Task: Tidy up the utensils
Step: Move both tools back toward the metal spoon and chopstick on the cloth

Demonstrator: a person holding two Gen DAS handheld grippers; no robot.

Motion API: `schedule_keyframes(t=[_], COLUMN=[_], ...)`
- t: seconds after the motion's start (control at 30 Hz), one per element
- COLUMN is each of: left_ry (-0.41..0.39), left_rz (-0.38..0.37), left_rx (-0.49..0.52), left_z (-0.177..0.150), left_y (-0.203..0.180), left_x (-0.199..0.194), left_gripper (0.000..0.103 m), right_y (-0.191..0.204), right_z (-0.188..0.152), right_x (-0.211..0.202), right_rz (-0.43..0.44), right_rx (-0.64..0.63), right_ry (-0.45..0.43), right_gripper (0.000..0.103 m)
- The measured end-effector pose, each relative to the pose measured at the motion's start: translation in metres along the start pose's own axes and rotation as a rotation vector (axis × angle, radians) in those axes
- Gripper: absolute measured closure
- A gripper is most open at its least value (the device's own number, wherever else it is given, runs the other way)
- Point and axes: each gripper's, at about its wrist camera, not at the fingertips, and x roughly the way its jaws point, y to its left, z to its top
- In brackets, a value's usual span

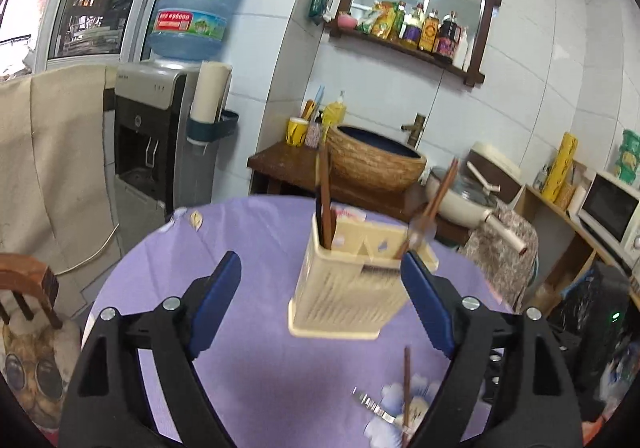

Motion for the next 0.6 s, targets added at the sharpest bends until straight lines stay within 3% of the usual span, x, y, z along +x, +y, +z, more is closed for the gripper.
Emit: schedule_keyframes(t=[0.27,0.43,0.6], left_ry=[0.093,0.118,0.127], left_rz=[0.033,0.019,0.013], left_rx=[0.032,0.042,0.03], left_z=[-0.066,-0.081,-0.085], left_y=[0.002,-0.005,-0.009], left_x=[-0.005,-0.006,-0.006], left_gripper=[0.022,0.022,0.022], right_y=[0.018,0.021,0.019], right_z=[-0.094,-0.131,-0.131], right_x=[-0.013,0.004,0.012], right_rz=[0.284,0.297,0.267], right_rx=[0.04,0.087,0.113], right_ry=[0.226,0.32,0.308], right_gripper=[0.038,0.039,0.039])
